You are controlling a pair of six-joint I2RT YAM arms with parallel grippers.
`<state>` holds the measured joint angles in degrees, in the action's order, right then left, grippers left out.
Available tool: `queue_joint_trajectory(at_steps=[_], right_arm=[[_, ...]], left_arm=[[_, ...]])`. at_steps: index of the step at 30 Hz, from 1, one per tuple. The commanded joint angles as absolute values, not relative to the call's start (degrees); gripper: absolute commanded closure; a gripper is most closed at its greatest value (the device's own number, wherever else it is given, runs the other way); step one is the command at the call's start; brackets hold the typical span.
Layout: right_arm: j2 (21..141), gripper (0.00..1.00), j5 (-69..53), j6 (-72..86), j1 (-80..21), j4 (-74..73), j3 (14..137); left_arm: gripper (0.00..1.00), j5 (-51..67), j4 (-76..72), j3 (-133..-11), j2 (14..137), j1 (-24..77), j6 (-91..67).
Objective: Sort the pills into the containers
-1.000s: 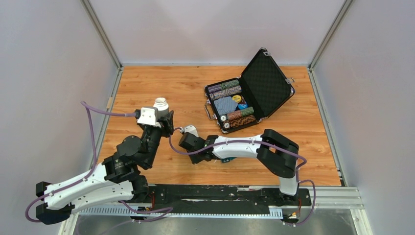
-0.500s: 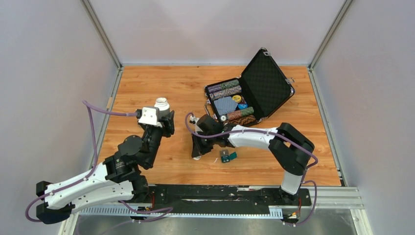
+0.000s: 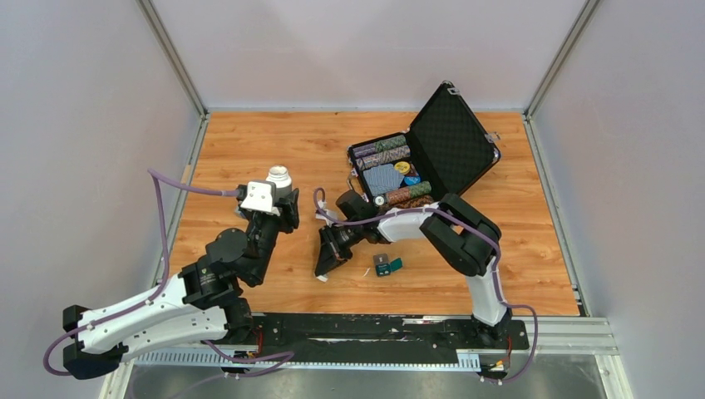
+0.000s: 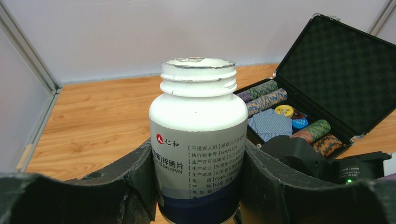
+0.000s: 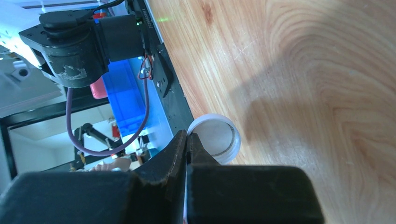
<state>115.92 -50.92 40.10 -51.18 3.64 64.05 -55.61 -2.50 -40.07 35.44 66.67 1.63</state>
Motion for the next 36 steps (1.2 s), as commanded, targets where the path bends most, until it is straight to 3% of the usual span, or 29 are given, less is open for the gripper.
queue_joint_trajectory(at_steps=[1,19,36], right_arm=[[117.54,1.00,-58.49,44.23,-50.92,11.34,65.97],[126.55,0.98,-61.47,47.84,-48.74,10.60,69.75],[124.27,0.67,-59.36,47.69,-46.98,9.79,69.46]], left_arm=[[1.00,-56.15,-4.62,-42.10,35.59,66.80,1.13],[1.00,-56.07,-4.56,-42.18,35.74,66.82,1.19],[1.00,-56.33,-4.16,-41.75,34.90,66.80,0.41]])
